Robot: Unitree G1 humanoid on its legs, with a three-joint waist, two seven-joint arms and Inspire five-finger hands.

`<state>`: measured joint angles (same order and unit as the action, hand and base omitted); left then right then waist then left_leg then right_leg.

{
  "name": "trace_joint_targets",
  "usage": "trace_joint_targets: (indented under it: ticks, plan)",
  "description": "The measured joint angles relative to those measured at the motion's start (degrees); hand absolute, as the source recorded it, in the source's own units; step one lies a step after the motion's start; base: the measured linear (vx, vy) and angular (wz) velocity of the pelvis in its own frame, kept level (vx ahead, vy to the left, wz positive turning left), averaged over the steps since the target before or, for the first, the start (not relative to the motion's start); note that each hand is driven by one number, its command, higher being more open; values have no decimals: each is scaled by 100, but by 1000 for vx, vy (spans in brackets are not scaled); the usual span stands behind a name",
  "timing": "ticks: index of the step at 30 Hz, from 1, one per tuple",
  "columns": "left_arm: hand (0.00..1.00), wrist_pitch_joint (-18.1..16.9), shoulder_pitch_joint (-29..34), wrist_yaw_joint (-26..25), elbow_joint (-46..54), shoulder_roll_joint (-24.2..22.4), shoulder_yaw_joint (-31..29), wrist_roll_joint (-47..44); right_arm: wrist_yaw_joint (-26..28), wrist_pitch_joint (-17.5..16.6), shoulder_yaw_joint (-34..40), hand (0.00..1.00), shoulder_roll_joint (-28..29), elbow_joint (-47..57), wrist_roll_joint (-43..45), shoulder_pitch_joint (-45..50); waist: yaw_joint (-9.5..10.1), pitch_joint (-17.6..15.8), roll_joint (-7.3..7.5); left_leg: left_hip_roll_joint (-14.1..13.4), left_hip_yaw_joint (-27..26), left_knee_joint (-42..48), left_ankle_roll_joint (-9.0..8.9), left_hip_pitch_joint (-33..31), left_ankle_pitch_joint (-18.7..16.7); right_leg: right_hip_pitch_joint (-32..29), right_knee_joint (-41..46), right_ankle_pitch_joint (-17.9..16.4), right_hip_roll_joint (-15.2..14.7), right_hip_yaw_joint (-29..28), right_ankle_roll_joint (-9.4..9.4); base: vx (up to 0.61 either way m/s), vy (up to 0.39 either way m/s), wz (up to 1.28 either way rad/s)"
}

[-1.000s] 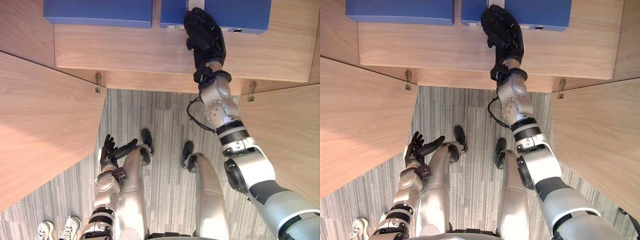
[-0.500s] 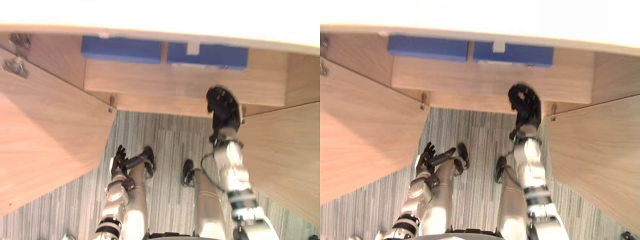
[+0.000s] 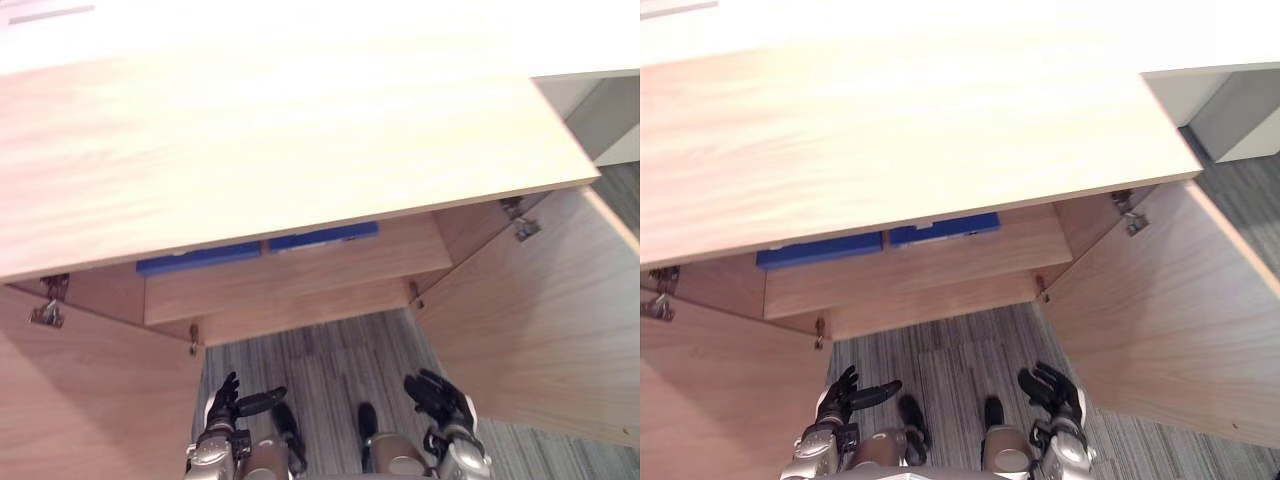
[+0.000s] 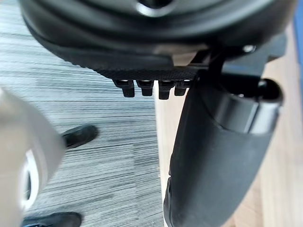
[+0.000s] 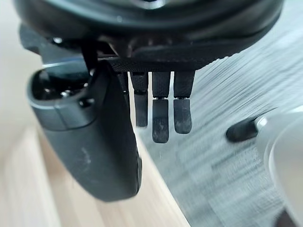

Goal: Walk over to the cabinet, pick up the folder, carry it to the office cabinet, place the folder inside the office cabinet, then close the office cabinet door

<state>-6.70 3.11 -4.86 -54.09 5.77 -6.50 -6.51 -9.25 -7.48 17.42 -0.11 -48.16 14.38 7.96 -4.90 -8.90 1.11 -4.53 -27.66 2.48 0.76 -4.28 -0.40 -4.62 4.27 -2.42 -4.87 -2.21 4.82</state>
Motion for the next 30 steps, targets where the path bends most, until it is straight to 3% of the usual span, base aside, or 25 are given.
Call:
trace_joint_targets:
  ticks: [5, 10, 16, 20, 24, 27, 30]
  plan:
    - [100, 23, 38, 25, -239, -39, -92, 104, -60, -1, 771, 100, -5, 57, 637, 9, -96, 108, -8, 144, -541, -561, -64, 524, 161, 28, -149, 177, 89, -611, 5, -62, 32, -65]
    - [100, 44, 361, 88, -279, -129, -233, 206, -261, -7, 1407, 100, -47, 1080, 872, -29, -229, 117, -16, 238, -1257, -747, -223, 749, 41, -222, -152, 253, 157, -1398, 14, -89, 11, -81]
    - [100, 44, 499, 223, -417, -98, -318, 231, -430, -79, 1777, 100, -708, 1609, 855, -503, -344, 109, -38, 328, -1927, -642, -256, 838, -169, -373, -274, 431, 193, -2095, 75, -16, -3, -61]
    - [100, 7, 470, 309, -426, -65, -295, 389, -378, -81, 1456, 100, -1264, 1606, 839, -1130, -382, 60, -121, 230, -2129, -125, -219, 649, -480, -556, -354, 580, 205, -2500, 207, 36, -47, -53]
    - [100, 2, 357, 348, -429, -72, -195, 427, -178, -85, 454, 100, -2080, 1451, 594, -2004, -368, -117, -336, 50, -2135, 482, -41, 245, -841, -851, -553, 884, 224, -2915, 341, 42, -56, -57]
    - [100, -41, 168, 376, -394, -118, -21, 426, -62, -85, -181, 100, -2568, 1143, 556, -2573, -376, -259, -506, 11, -2144, 659, -18, 33, -969, -1063, -566, 1031, 242, -2949, 454, -16, -14, -29]
    - [100, -129, 24, 390, -347, -119, 88, 425, 26, -81, -432, 100, -2855, 1045, 470, -2764, -379, -430, -551, -28, -2142, 760, 26, -88, -1039, -1170, -578, 1141, 257, -2944, 482, -66, 17, -11]
